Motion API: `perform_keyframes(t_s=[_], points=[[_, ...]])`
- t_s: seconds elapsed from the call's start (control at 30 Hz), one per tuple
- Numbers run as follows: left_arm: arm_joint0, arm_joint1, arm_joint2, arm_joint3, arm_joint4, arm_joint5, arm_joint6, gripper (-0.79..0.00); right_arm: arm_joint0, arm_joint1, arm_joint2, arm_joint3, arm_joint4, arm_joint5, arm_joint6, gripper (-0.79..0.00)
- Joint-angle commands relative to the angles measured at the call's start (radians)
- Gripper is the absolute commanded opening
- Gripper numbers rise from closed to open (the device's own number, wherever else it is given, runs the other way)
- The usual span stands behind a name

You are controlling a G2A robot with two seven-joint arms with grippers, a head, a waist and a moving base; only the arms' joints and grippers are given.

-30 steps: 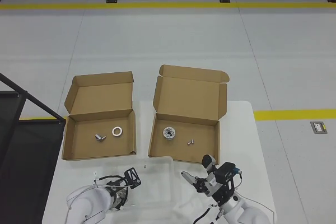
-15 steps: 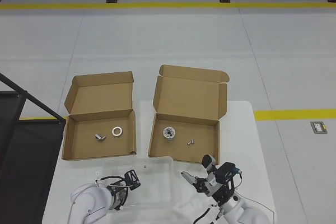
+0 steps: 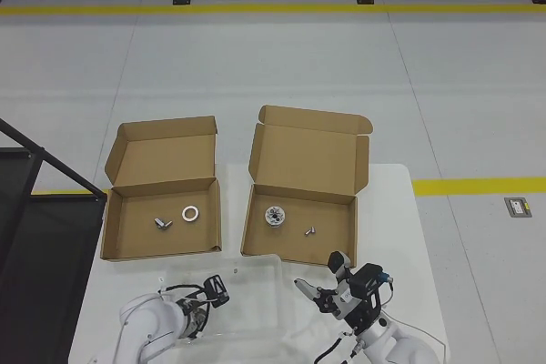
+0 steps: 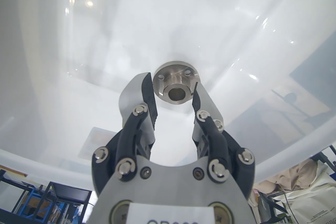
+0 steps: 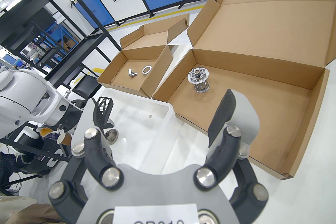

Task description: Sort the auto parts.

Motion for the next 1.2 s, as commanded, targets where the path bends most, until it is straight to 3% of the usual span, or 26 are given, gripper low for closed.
perform_keyframes(t_s=[0.0, 0.33, 0.43, 0.5, 0.83, 1.17], points=[[-0.009, -0.001, 0.007, 0.009, 0.000, 0.003, -0.002, -0.416, 0.000, 0.000, 0.000, 0.000, 0.000, 0.000, 0.000, 0.000], [-0.039, -0.004, 0.033, 0.049, 0.002, 0.025, 0.000, -0.462, 0.000, 0.000, 0.000, 0.000, 0.000, 0.000, 0.000, 0.000], [-0.042, -0.003, 0.035, 0.051, -0.001, 0.029, 0.002, -0.625, 0.000, 0.000, 0.000, 0.000, 0.000, 0.000, 0.000, 0.000], [-0.042, -0.002, 0.031, 0.044, -0.004, 0.031, 0.005, -0.785, 0.000, 0.000, 0.000, 0.000, 0.000, 0.000, 0.000, 0.000], [0.069, 0.027, -0.126, -0.144, -0.102, -0.026, 0.087, -0.785, 0.000, 0.000, 0.000, 0.000, 0.000, 0.000, 0.000, 0.000], [0.199, 0.053, -0.311, -0.281, -0.188, -0.102, 0.272, -0.785, 0.000, 0.000, 0.000, 0.000, 0.000, 0.000, 0.000, 0.000]])
